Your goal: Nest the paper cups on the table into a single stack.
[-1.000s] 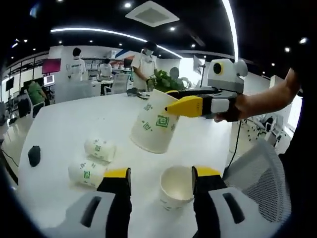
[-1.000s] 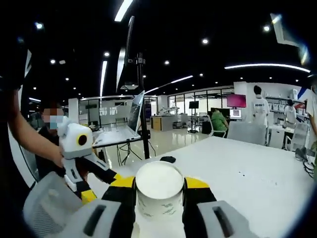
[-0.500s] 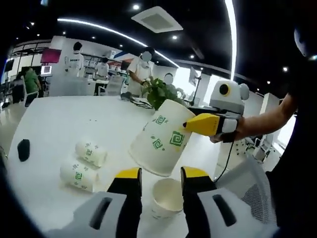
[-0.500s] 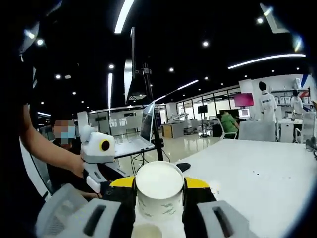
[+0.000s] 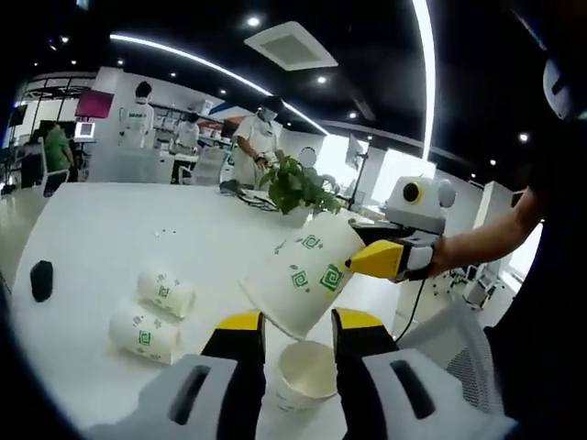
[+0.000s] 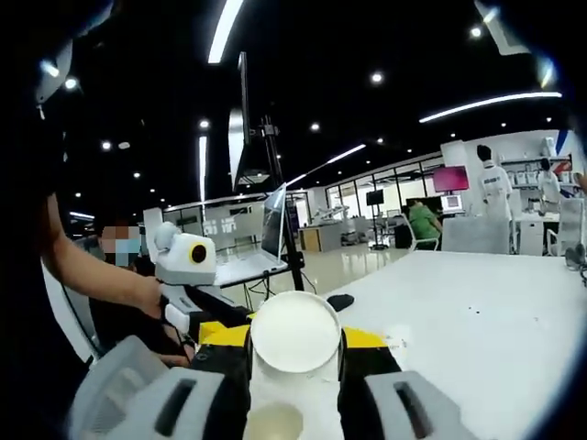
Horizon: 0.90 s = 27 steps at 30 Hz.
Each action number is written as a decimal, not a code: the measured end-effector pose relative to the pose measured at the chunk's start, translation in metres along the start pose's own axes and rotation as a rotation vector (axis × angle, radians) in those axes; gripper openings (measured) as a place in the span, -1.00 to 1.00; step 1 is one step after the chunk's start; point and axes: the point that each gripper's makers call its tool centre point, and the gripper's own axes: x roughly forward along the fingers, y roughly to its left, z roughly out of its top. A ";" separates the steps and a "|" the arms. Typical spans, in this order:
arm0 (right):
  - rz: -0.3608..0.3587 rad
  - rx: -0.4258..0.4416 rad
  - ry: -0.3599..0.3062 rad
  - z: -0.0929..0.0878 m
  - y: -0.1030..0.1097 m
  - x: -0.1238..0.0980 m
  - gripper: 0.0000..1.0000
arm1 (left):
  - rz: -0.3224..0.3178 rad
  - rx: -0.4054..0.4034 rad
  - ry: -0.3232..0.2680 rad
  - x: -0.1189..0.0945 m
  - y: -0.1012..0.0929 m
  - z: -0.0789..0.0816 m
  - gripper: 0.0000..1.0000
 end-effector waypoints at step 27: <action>0.085 -0.061 0.148 -0.050 0.022 -0.027 -0.47 | -0.314 0.122 0.075 -0.019 -0.056 0.012 -1.00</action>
